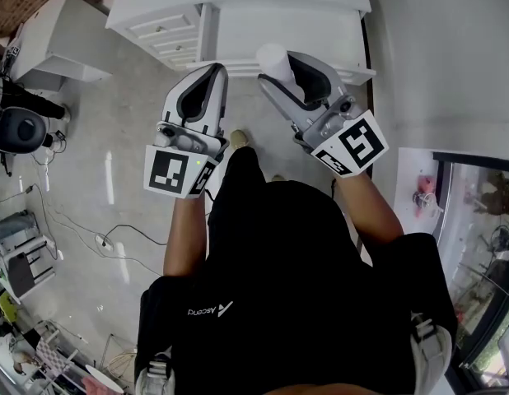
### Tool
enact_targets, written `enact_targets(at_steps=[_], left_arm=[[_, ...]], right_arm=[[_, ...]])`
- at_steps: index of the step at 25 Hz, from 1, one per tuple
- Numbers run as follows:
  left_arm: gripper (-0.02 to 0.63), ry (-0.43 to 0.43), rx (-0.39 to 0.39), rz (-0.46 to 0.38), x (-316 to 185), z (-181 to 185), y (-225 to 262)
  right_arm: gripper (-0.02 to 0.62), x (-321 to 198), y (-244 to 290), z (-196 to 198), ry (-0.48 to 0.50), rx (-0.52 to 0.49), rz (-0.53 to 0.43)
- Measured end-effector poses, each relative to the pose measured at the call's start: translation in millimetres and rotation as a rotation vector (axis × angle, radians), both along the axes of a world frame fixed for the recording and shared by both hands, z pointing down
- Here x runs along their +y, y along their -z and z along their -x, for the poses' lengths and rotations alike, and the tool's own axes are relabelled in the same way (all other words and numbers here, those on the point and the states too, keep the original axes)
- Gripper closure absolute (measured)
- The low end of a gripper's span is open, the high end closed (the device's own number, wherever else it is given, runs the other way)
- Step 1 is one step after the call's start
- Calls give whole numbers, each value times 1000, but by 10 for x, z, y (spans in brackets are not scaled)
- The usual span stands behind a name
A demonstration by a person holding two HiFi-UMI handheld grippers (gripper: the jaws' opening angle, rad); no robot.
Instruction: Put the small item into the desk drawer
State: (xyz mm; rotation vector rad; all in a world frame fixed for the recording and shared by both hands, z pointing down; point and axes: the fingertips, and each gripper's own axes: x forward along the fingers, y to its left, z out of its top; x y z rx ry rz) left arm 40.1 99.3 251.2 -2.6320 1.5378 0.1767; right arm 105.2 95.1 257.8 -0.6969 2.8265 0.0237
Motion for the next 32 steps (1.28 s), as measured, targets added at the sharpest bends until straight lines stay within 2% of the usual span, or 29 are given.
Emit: enact_targets(at_steps=[7, 17, 25, 28, 32], left_arm=[[607, -7, -16, 7, -671, 452, -135], [607, -81, -43, 49, -1606, 1102, -437], [607, -124, -24, 65, -2137, 1408, -693], [607, -132, -16, 89, -2383, 1631, -759], [607, -128, 3, 99, -2579, 1711, -862]], right_arm=[[420, -645, -115, 458, -17, 56, 5], [421, -1658, -474, 1172, -95, 182, 45], [420, -2262, -1013, 1549, -143, 311, 126], [420, -2529, -1177, 1773, -145, 368, 168], [420, -2751, -1491, 1862, -139, 459, 219]])
